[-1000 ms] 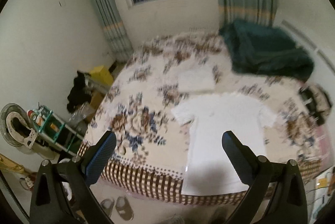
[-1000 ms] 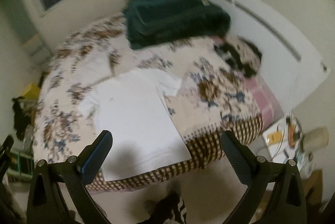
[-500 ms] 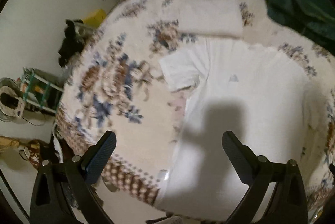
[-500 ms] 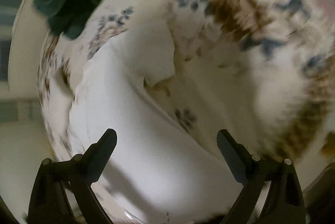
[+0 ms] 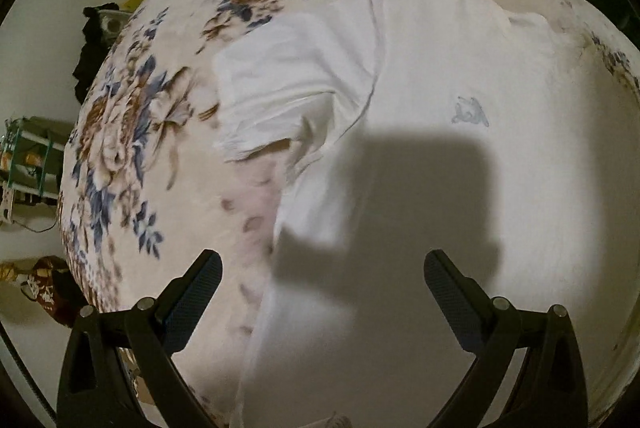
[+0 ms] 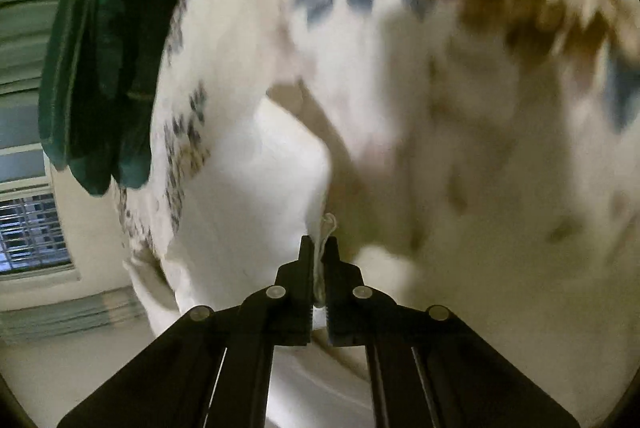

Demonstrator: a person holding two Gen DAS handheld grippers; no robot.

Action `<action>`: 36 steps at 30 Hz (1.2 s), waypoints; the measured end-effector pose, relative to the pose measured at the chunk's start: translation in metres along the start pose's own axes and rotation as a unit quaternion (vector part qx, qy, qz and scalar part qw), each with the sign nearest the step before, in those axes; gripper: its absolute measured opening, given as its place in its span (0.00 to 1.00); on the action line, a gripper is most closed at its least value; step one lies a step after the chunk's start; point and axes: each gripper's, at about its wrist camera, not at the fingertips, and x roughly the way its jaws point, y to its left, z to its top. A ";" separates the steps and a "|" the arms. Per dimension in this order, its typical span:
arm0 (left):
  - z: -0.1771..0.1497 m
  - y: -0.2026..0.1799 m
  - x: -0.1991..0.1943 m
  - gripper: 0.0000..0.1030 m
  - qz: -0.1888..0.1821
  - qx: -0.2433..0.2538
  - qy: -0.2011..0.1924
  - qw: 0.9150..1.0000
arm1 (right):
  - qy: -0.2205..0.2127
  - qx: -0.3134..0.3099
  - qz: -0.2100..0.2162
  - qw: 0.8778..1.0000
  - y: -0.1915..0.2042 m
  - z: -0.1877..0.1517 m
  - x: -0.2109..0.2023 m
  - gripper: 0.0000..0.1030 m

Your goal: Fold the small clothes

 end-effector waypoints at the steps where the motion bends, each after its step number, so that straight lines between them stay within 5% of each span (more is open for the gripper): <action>1: 0.001 -0.001 -0.001 1.00 -0.003 0.001 -0.004 1.000 | -0.015 0.004 -0.001 1.000 0.003 0.005 -0.006 0.04; 6: 0.008 -0.003 -0.001 1.00 -0.008 0.012 -0.011 1.000 | 0.015 -0.018 -0.042 0.999 0.024 0.023 0.013 0.06; 7: 0.007 -0.003 0.000 1.00 -0.008 0.010 -0.010 1.000 | 0.024 -0.016 -0.049 0.998 0.027 0.022 0.022 0.12; 10: 0.006 0.004 0.003 1.00 -0.012 0.003 -0.009 1.000 | 0.021 0.005 -0.032 0.999 0.029 0.016 0.021 0.62; 14: 0.001 0.014 0.013 1.00 -0.010 -0.012 0.004 1.000 | 0.034 0.082 0.018 0.996 0.000 0.010 0.023 0.67; 16: -0.003 0.019 0.019 1.00 -0.006 -0.019 0.012 1.000 | 0.023 0.108 0.047 0.993 -0.014 0.009 0.021 0.66; 18: -0.006 0.027 0.021 1.00 -0.006 -0.026 0.016 1.000 | -0.007 0.093 0.067 0.993 -0.003 0.007 0.024 0.33; 19: -0.007 0.032 0.021 1.00 -0.002 -0.029 0.014 0.999 | -0.018 0.053 0.043 0.998 0.017 0.007 0.030 0.09; 21: -0.010 0.039 0.020 1.00 0.002 -0.034 0.010 0.999 | -0.039 -0.025 0.008 0.999 0.055 -0.001 0.032 0.04; 23: -0.012 0.050 0.020 1.00 0.006 -0.042 0.009 0.999 | -0.051 -0.143 -0.038 0.988 0.109 -0.022 0.036 0.04; 25: -0.015 0.059 0.021 1.00 0.010 -0.049 0.009 0.999 | -0.062 -0.265 -0.082 0.959 0.162 -0.054 0.044 0.04; 28: -0.021 0.076 0.024 1.00 0.016 -0.065 0.010 0.998 | -0.049 -0.468 -0.139 0.871 0.231 -0.145 0.076 0.04; 29: -0.024 0.083 0.025 1.00 0.019 -0.071 0.010 0.997 | -0.042 -0.505 -0.152 0.849 0.242 -0.169 0.088 0.04; 32: -0.031 0.095 0.027 1.00 0.030 -0.079 0.006 0.996 | -0.015 -0.629 -0.191 0.754 0.247 -0.262 0.127 0.04; 34: -0.036 0.104 0.030 1.00 0.034 -0.084 0.012 0.996 | 0.008 -0.662 -0.210 0.720 0.234 -0.300 0.146 0.04; 36: -0.040 0.113 0.033 1.00 0.031 -0.095 0.017 0.995 | 0.051 -0.668 -0.238 0.704 0.223 -0.323 0.165 0.05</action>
